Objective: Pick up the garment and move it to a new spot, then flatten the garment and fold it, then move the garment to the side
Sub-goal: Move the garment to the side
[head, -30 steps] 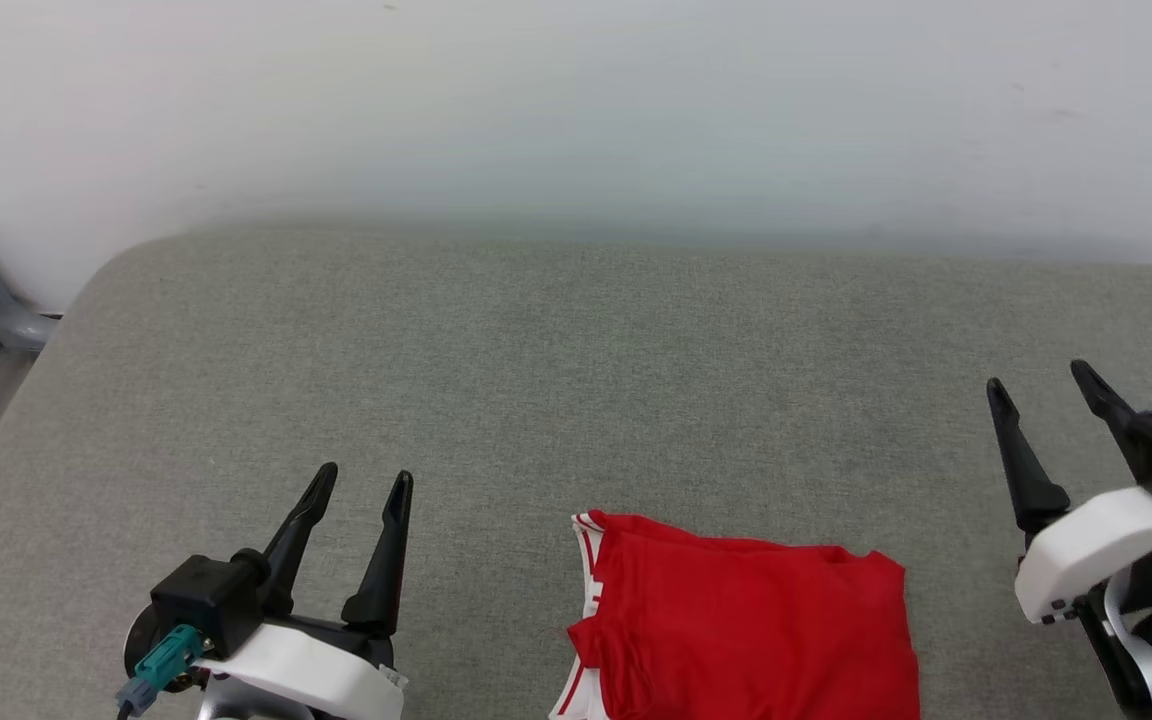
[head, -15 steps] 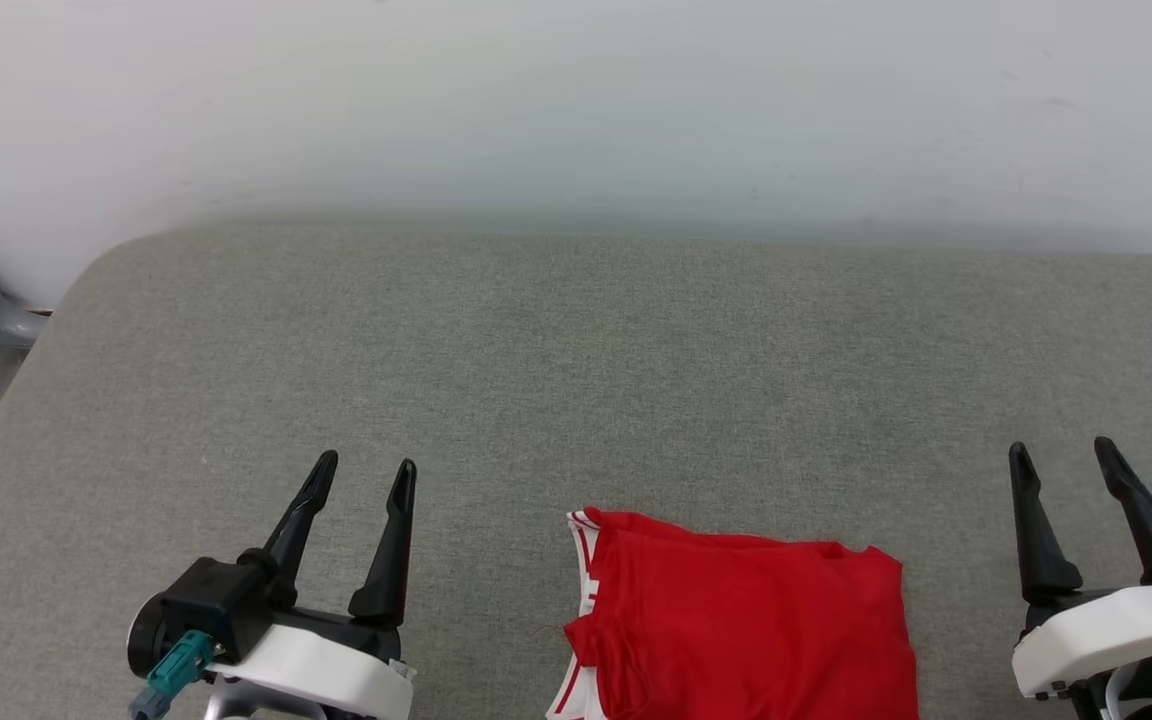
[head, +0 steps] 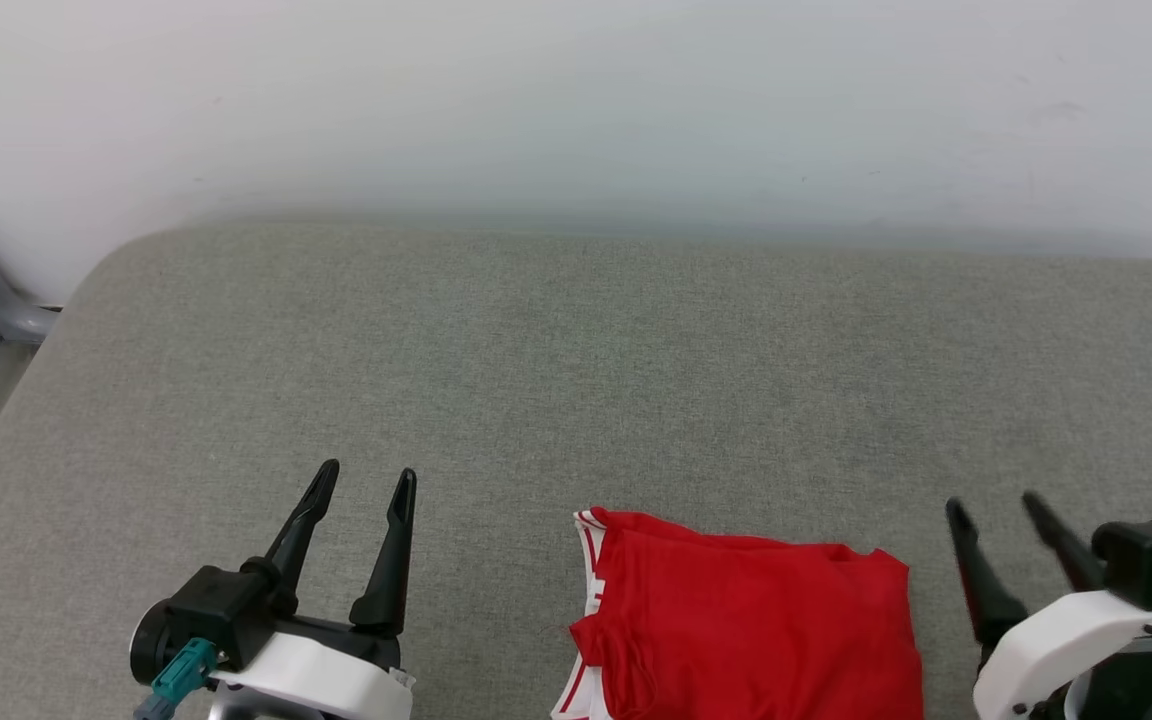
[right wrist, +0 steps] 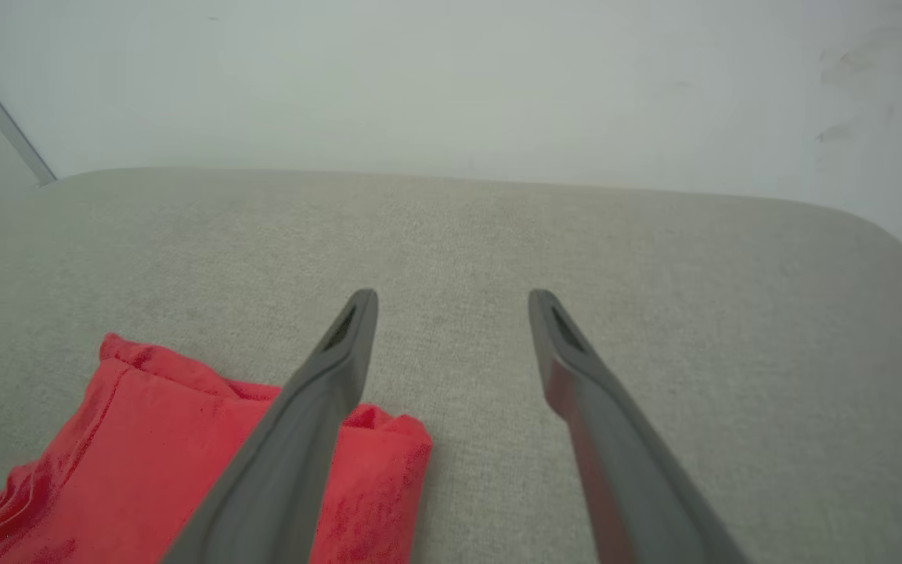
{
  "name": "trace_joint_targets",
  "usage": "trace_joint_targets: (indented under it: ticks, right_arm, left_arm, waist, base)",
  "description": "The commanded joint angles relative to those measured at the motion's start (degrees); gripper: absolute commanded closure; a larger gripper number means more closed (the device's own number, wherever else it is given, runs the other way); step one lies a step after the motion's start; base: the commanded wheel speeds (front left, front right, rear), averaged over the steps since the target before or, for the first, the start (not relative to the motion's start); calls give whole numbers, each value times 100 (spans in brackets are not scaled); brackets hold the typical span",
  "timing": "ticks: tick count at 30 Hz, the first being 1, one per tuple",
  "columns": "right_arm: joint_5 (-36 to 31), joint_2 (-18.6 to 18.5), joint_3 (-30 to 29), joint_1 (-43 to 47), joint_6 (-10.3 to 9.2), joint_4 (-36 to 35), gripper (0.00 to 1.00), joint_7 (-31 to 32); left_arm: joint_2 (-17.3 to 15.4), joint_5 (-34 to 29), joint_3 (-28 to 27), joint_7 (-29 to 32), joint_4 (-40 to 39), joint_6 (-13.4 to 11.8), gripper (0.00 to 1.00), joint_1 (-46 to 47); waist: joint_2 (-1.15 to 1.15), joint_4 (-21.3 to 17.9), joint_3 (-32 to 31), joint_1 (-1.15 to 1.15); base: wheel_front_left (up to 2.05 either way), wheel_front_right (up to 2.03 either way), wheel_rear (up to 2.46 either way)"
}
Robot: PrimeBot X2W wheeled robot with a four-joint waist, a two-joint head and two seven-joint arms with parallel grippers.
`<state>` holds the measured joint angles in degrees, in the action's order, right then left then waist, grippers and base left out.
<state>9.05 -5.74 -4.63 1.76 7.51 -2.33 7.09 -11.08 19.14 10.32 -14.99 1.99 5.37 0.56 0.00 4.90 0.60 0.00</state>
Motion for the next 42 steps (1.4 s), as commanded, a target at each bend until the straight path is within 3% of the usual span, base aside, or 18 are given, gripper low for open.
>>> trace_joint_targets:
  ticks: [1, 6, 11, 18, 28, 29, 30, 31, 32, 42]
  right_arm:
    - [159, -18, 44, 103, -6, -9, 0, 342]
    - [362, -247, 348, 344, -4, -192, 0, 2018]
    - [763, -32, 260, 381, -5, -397, 0, 3212]
    - [656, -13, 323, 134, -4, -162, 0, 4136]
    - [603, 46, 597, -7, -3, 445, 0, 4404]
    - [611, 45, 640, 3, -3, 510, 16, 4412]
    - [602, 24, 692, 1, -1, 565, 56, 4403]
    - [593, 4, 720, 0, -2, 605, 83, 4376]
    - [564, -36, 756, -19, -2, 633, 100, 4339]
    - [191, -993, 1426, -552, -8, 363, 100, 3741]
  left_arm:
    - [27, -42, -37, -26, 21, 27, 0, -49]
    - [80, -90, -105, -26, 50, 99, 0, -4]
    - [143, -138, -135, -26, 66, 147, 0, 112]
    - [190, -174, -102, -26, 65, 191, 0, 341]
    - [239, -219, -73, -26, 112, 205, 0, 552]
    - [241, -228, -68, -26, 115, 207, 0, 551]
    - [244, -235, -66, -26, 119, 208, 0, 547]
    - [246, -230, -65, -26, 125, 209, 0, 544]
    - [245, -229, -63, -26, 135, 210, 0, 547]
    - [177, -189, 26, -23, 134, 214, 0, 427]
  waist:
    - [0, 3, 10, 0]
    - [0, 22, 118, 0]
    - [0, 91, 312, 0]
    - [0, 243, 653, 0]
    - [0, 468, 919, 0]
    - [0, 475, 923, 0]
    - [0, 480, 923, 0]
    - [0, 480, 921, 0]
    - [0, 478, 915, 0]
    - [0, 123, 658, 0]
  base:
    - [0, 0, 0]
    - [0, 0, 0]
    - [0, 0, 0]
    - [0, 0, 0]
    - [0, 0, 0]
    - [0, 0, 0]
    - [0, 0, 0]
    - [0, 0, 0]
    - [0, 0, 0]
    - [0, 0, 0]
